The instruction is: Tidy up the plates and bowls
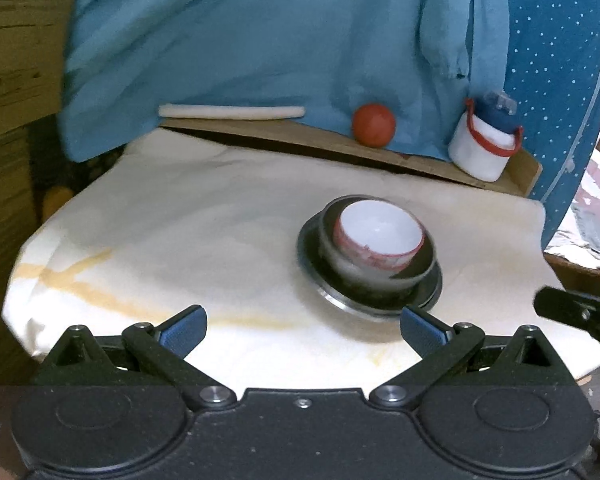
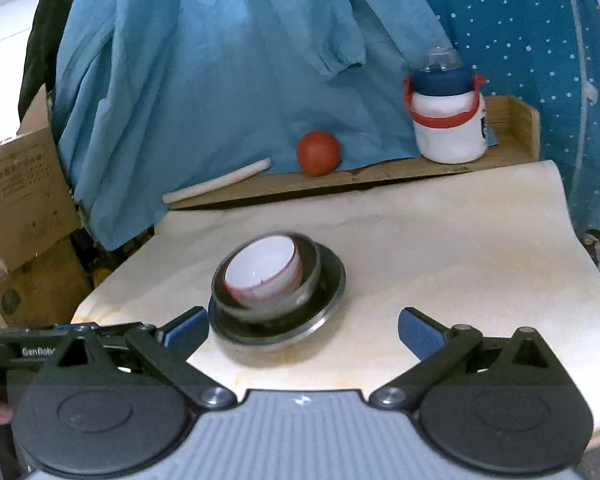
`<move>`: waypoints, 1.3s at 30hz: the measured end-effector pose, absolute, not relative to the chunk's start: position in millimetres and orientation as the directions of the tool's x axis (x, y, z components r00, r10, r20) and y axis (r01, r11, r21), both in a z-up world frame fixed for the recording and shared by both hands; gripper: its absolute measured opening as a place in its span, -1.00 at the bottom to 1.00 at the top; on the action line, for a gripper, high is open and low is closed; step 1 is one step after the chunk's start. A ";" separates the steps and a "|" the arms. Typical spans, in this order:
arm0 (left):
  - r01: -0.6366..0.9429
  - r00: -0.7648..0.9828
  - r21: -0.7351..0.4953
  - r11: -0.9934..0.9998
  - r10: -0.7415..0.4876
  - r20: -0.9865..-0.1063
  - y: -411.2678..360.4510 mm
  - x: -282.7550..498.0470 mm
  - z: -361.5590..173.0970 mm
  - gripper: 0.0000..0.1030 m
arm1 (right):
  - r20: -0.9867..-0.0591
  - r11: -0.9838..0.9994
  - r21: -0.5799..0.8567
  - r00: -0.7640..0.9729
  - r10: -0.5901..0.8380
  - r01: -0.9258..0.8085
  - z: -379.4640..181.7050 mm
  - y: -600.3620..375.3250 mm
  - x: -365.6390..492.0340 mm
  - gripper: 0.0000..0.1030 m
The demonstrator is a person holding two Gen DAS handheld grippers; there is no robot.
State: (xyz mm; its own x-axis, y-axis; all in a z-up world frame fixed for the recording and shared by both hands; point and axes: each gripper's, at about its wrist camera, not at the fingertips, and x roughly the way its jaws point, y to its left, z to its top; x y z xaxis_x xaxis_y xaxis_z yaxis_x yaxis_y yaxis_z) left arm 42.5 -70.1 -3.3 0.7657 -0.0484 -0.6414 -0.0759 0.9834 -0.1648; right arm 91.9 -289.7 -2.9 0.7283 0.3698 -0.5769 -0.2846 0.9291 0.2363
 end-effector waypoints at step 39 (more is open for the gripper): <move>-0.055 0.741 -0.153 0.987 -0.062 -0.669 -79.5 -3.0 -24.2 0.98 | -0.610 0.952 0.174 0.731 0.305 -0.251 -12.9 -291.2 33.3 1.00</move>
State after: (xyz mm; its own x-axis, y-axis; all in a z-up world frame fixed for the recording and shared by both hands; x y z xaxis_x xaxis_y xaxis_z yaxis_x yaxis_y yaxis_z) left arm -3.0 -79.5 -24.2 0.7408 -0.0624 -0.6688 -0.0549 0.9867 -0.1529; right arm 33.3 -291.2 -12.9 0.7311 0.3047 -0.6105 -0.2514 0.9521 0.1742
